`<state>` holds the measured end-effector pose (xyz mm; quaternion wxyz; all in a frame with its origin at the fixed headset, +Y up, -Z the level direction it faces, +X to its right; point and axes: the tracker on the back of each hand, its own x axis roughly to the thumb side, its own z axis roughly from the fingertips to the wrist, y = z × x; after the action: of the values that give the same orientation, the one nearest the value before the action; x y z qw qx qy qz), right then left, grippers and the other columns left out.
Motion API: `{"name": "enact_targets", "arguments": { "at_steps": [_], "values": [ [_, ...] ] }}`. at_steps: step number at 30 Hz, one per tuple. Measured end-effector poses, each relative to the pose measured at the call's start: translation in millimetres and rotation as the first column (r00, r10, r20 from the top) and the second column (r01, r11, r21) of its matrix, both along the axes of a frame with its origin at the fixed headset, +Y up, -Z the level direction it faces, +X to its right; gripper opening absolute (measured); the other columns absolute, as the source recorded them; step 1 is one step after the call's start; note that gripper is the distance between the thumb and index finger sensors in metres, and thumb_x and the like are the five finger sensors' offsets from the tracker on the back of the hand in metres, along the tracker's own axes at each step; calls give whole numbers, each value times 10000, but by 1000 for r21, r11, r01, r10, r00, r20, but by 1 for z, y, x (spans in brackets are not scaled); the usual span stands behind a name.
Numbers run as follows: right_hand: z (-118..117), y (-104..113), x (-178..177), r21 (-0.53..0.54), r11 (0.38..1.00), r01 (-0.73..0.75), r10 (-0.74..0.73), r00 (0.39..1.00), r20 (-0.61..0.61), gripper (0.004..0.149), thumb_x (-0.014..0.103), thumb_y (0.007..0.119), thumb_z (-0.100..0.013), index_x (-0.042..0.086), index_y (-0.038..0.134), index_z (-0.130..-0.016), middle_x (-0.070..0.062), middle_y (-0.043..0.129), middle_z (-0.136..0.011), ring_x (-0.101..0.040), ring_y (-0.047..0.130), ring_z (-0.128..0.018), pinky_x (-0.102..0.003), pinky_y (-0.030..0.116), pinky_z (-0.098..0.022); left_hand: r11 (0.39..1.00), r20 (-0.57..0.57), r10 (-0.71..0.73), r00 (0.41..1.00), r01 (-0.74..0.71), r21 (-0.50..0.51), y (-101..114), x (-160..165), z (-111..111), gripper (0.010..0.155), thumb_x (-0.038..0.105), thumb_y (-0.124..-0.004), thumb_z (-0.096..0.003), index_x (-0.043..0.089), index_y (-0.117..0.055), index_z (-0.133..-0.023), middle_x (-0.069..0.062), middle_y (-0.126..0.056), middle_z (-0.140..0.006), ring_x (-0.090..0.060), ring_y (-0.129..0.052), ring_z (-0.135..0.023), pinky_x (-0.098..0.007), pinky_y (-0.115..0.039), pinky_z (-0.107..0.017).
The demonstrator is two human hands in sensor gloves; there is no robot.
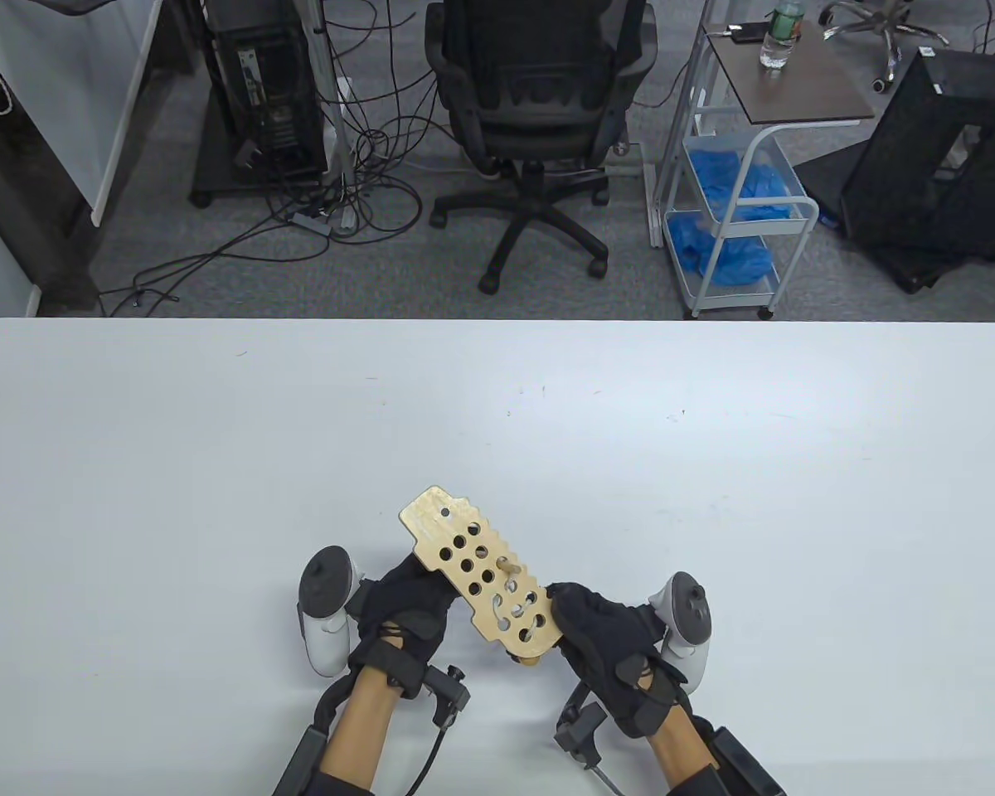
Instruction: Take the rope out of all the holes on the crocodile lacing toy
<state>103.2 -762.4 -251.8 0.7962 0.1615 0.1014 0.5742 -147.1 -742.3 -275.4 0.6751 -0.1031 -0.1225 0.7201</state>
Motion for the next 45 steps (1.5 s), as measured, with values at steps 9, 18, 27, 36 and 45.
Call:
{"name": "enact_targets", "arguments": {
  "at_steps": [9,18,27,36,45],
  "values": [
    [-2,1,13,-12,1000,25,-23,995,101,453,392,753,-444,40,828,-719,-203,987,-621,-421,980,-505,-650,720,-489,959,182,282,942,-280,-33,2,17,3,535,513,-644,-547,366,-706,-1057,8,-772,-1092,-237,-774,-962,-639,-598,-738],
    [-1,5,18,-3,1000,-9,9,986,164,451,390,744,-444,43,820,-723,-198,985,-624,-418,978,-513,-649,715,-502,944,226,327,918,-327,-38,2,21,5,707,634,-554,-531,323,-495,-1163,-24,-652,-1191,-287,-682,-1045,-662,-564,-746],
    [3,18,21,108,937,-331,286,909,303,455,408,777,-425,60,822,-715,-184,990,-619,-406,986,-509,-645,720,-504,978,200,203,958,-207,-4,5,20,5,730,568,-660,-557,307,-381,-1179,27,-731,-1142,-253,-726,-1028,-644,-588,-745],
    [6,18,0,218,901,-375,355,927,123,531,414,795,-427,50,728,-808,-236,857,-791,-486,864,-654,-730,598,-538,961,112,275,955,-267,-75,-3,18,6,717,498,-669,-560,222,-384,-1158,119,-913,-975,-155,-875,-917,-578,-665,-729],
    [16,43,15,265,688,-676,499,705,504,461,393,799,-411,61,789,-731,-193,936,-708,-427,943,-592,-700,644,-558,999,56,16,998,-14,-35,4,13,8,794,612,-622,-551,204,-345,-1172,7,-808,-1061,-270,-768,-971,-629,-617,-716]
  ]
}}
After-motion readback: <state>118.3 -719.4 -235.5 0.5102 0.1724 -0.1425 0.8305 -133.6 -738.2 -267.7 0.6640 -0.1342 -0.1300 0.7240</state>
